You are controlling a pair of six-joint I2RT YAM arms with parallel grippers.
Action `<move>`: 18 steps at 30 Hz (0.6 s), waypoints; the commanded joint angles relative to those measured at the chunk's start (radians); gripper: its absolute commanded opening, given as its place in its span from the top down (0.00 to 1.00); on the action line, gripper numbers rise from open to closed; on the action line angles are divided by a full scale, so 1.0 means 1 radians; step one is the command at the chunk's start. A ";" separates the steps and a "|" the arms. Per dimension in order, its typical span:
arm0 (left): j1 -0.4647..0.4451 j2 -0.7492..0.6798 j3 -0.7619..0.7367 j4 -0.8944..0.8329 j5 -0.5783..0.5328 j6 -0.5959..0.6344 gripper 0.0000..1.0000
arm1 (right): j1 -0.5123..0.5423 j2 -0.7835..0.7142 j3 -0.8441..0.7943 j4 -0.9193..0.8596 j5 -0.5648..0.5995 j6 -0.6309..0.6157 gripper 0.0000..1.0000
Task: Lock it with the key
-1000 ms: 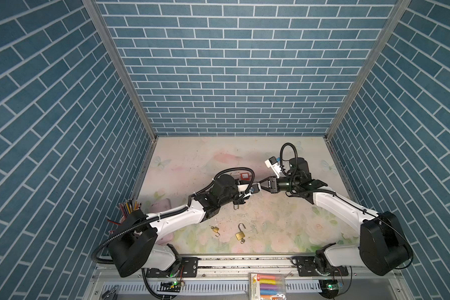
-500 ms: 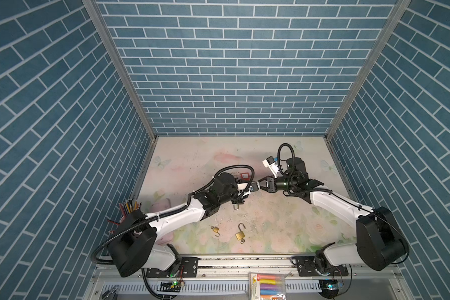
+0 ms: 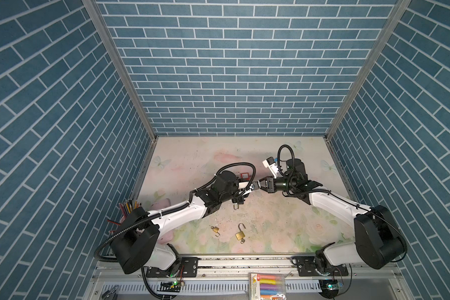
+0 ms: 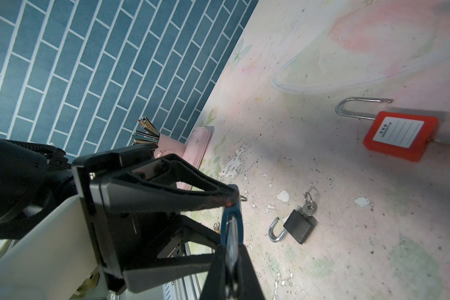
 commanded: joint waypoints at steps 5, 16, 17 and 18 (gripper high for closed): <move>-0.020 -0.006 0.140 0.287 0.109 -0.035 0.95 | 0.065 0.050 -0.051 0.003 -0.049 0.012 1.00; -0.018 -0.007 0.173 0.293 0.135 -0.062 0.95 | 0.076 0.082 -0.060 0.001 -0.019 -0.006 1.00; -0.018 -0.006 0.175 0.293 0.137 -0.064 0.95 | 0.079 0.083 -0.059 0.003 -0.020 -0.006 1.00; -0.019 -0.004 0.176 0.293 0.140 -0.068 0.95 | 0.082 0.085 -0.059 0.006 -0.019 -0.005 1.00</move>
